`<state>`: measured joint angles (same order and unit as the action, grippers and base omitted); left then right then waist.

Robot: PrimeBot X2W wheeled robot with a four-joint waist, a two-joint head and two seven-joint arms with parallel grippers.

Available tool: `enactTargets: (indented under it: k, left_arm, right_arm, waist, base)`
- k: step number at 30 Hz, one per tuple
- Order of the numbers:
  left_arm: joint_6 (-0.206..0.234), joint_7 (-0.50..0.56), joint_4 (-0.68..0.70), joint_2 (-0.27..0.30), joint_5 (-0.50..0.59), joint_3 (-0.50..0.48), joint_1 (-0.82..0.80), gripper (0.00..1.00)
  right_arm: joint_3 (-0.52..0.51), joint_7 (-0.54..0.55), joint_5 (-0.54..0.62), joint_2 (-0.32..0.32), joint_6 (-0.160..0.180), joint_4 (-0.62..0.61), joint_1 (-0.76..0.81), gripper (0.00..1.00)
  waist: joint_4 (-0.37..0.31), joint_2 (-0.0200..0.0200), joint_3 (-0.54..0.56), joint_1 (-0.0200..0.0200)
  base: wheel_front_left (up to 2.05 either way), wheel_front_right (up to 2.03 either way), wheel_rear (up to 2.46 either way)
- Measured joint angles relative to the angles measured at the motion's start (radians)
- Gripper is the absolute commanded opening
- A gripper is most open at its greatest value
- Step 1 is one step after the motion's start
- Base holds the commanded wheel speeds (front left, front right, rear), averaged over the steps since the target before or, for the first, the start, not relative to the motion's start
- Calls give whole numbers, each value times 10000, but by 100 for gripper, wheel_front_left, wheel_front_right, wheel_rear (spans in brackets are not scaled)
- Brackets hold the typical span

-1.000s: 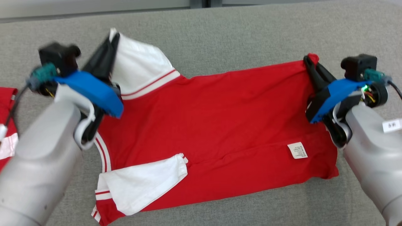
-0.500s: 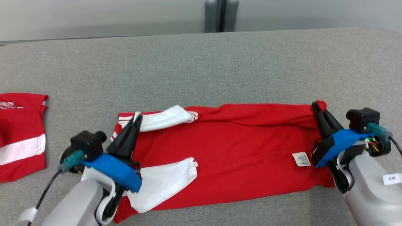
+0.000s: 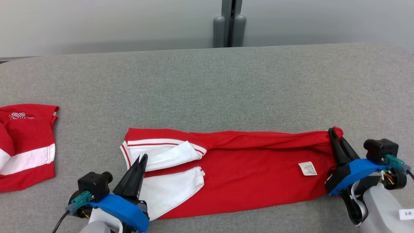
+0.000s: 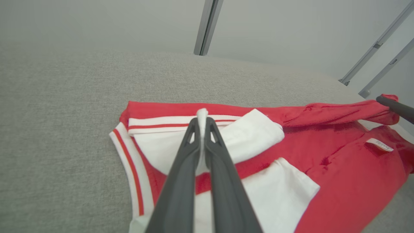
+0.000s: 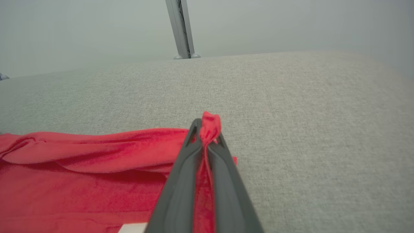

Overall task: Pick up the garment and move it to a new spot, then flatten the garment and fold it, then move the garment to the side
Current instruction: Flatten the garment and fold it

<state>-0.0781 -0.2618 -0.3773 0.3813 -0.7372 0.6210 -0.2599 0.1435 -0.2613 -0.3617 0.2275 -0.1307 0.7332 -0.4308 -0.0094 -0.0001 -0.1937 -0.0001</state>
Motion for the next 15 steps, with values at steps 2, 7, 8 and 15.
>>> enactTargets:
  k: [2,7,8,15]
  left_arm:
    - [79,2,75,-25,29,-117,238,25]
    - [364,0,476,-178,462,-769,679,100]
    - [437,0,604,-240,573,-1028,785,100]
    - [709,0,1593,-895,2240,-3204,1427,100]
  right_arm:
    - [-207,0,-4,-52,0,-236,275,100]
    - [-573,0,-12,-58,0,-1064,799,100]
    - [-637,0,-10,-58,0,-1281,857,100]
    - [-836,-2,75,17,0,-1592,909,100]
  waist:
    - [-21,0,70,0]
    - [-64,0,144,0]
    - [-79,0,153,0]
    - [-86,0,250,0]
  base:
    - [0,0,0]
    - [0,0,0]
    - [0,0,0]
    - [0,0,0]
